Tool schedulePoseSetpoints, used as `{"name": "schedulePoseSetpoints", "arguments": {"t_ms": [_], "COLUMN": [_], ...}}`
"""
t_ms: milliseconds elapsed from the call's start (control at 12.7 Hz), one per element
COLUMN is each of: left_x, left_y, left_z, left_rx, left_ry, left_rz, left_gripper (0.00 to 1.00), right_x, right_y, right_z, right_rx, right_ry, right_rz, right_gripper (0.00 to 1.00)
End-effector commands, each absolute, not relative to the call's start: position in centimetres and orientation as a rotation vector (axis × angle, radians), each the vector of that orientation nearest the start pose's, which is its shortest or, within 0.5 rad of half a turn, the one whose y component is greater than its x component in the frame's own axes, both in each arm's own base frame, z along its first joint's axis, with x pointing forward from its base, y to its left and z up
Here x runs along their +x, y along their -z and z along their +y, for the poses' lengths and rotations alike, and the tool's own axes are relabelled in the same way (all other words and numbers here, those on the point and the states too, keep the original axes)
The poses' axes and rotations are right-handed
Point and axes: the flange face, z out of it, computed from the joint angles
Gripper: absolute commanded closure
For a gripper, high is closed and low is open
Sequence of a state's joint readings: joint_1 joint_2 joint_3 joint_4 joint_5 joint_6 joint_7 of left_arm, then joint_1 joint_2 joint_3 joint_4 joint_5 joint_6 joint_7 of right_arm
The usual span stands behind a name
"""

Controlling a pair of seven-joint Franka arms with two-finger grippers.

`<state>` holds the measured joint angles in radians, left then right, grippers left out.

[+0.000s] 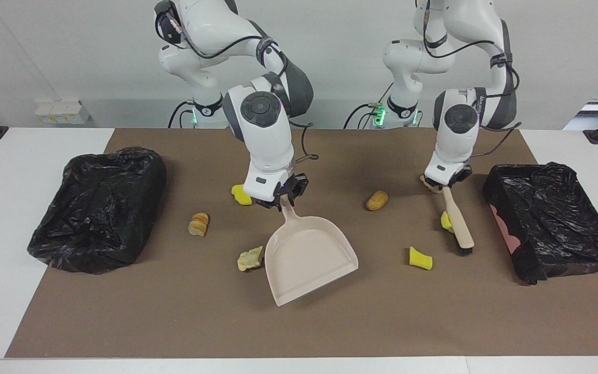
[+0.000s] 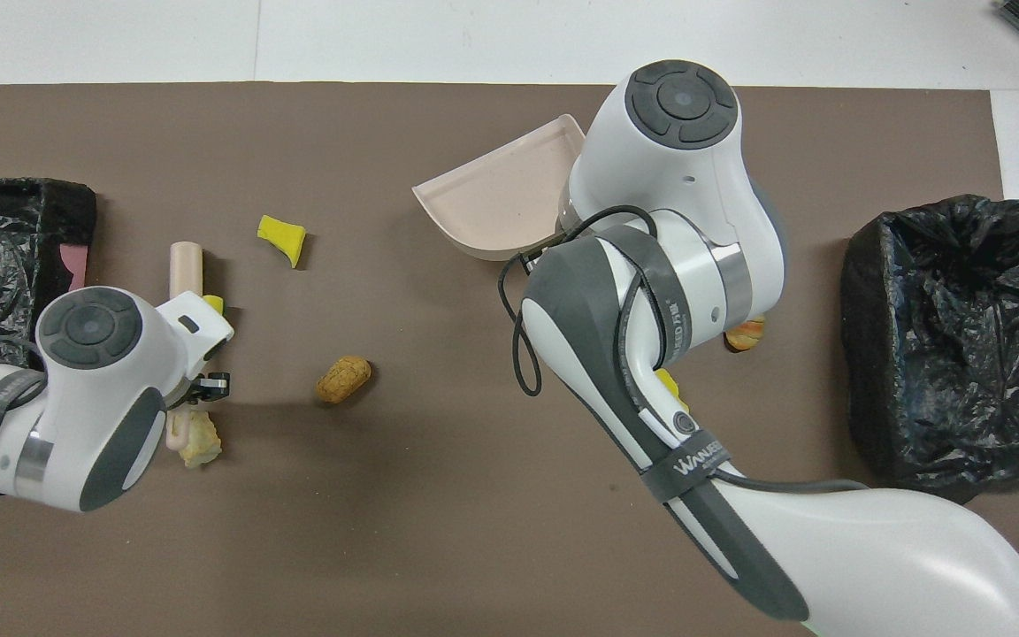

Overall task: Sweep and dump trash in bin
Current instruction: 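Move the dustpan toward the debris while the left gripper sweeps pieces inward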

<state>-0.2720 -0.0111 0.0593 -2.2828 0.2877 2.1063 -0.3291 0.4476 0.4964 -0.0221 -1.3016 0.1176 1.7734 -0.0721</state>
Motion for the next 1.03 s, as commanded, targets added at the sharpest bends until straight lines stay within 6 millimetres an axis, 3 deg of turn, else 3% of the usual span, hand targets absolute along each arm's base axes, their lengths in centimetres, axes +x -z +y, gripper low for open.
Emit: {"name": "schedulePoseSetpoints", "arguments": {"t_ms": [0,158,395,710,947], "left_x": [47.5,47.2,46.3,42.6,40.9], "left_y": [-35.2,-36.9,-42.2,-41.9,-41.1], "left_z": [-13.3,-15.5,-15.8,-14.7,-13.2], "left_rx": [-2.899,-2.905,-3.041,-2.985,-2.927], "left_ry": [-0.144,-0.194,-0.208,-0.317,-0.341], "left_rz": [0.182,0.194,0.054,-0.18,-0.445], "left_gripper": [1.0,1.0,1.0,1.0,1.0], "right_x": [61.8,60.4,58.4,58.2,57.2], "right_y": [-44.9,-43.1,-41.4,-39.0,-38.2], "right_z": [28.5,26.4,25.4,25.5,29.0], "right_rx": [-2.83,-2.729,-2.53,-2.273,-2.223], "right_ry": [-0.094,-0.112,-0.145,-0.131,-0.145], "right_rz": [-1.024,-1.26,-1.617,-2.027,-2.222], "right_gripper": [1.0,1.0,1.0,1.0,1.0]}}
